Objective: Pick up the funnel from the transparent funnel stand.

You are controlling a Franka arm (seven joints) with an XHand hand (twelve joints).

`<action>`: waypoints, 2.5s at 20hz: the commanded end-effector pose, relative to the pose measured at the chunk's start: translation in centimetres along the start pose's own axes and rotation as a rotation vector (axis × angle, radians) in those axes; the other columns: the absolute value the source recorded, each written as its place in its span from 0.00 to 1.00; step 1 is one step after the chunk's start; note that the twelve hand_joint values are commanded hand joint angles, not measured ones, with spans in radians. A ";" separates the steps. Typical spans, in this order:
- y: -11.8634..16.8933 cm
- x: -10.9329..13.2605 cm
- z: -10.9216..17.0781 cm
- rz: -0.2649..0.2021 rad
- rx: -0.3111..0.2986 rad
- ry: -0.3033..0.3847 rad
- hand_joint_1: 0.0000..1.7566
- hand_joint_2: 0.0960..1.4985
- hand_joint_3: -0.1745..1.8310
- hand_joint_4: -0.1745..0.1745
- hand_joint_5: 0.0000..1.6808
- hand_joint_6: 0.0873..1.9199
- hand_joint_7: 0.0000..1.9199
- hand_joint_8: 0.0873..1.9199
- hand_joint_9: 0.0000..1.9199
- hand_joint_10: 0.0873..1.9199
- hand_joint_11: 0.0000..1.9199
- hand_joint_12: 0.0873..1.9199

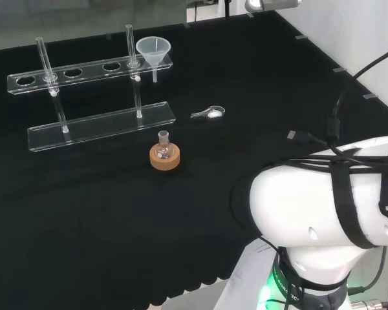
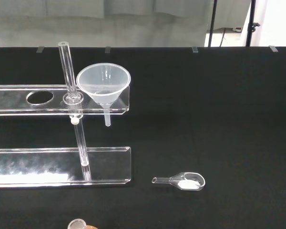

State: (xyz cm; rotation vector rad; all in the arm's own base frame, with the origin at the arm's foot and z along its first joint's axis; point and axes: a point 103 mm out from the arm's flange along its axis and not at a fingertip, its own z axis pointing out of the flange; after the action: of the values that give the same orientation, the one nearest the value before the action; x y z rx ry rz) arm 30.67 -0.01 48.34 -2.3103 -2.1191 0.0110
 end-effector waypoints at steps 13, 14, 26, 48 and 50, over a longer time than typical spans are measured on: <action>1.4 1.8 -0.1 0.012 0.016 -0.048 0.00 0.74 0.30 0.64 0.04 0.00 0.00 0.03 0.02 0.29 0.00 0.66; 1.6 2.0 0.0 0.015 0.016 -0.051 0.00 0.74 0.30 0.64 0.04 0.00 0.00 0.03 0.02 0.29 0.00 0.66; 5.4 2.0 2.3 0.046 0.068 -0.077 0.00 0.74 0.30 0.63 0.04 0.00 0.00 0.03 0.02 0.29 0.00 0.66; 20.4 4.3 12.0 -0.108 0.290 -0.138 0.24 0.60 0.22 0.59 0.06 0.00 0.00 0.10 0.05 0.33 0.00 0.73; 21.0 4.5 12.6 -0.123 0.295 -0.130 0.25 0.58 0.22 0.59 0.06 0.00 0.00 0.08 0.04 0.34 0.00 0.74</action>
State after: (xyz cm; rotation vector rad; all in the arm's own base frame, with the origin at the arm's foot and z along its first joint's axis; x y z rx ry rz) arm 47.60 1.86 37.59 -2.1543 -2.0923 0.4079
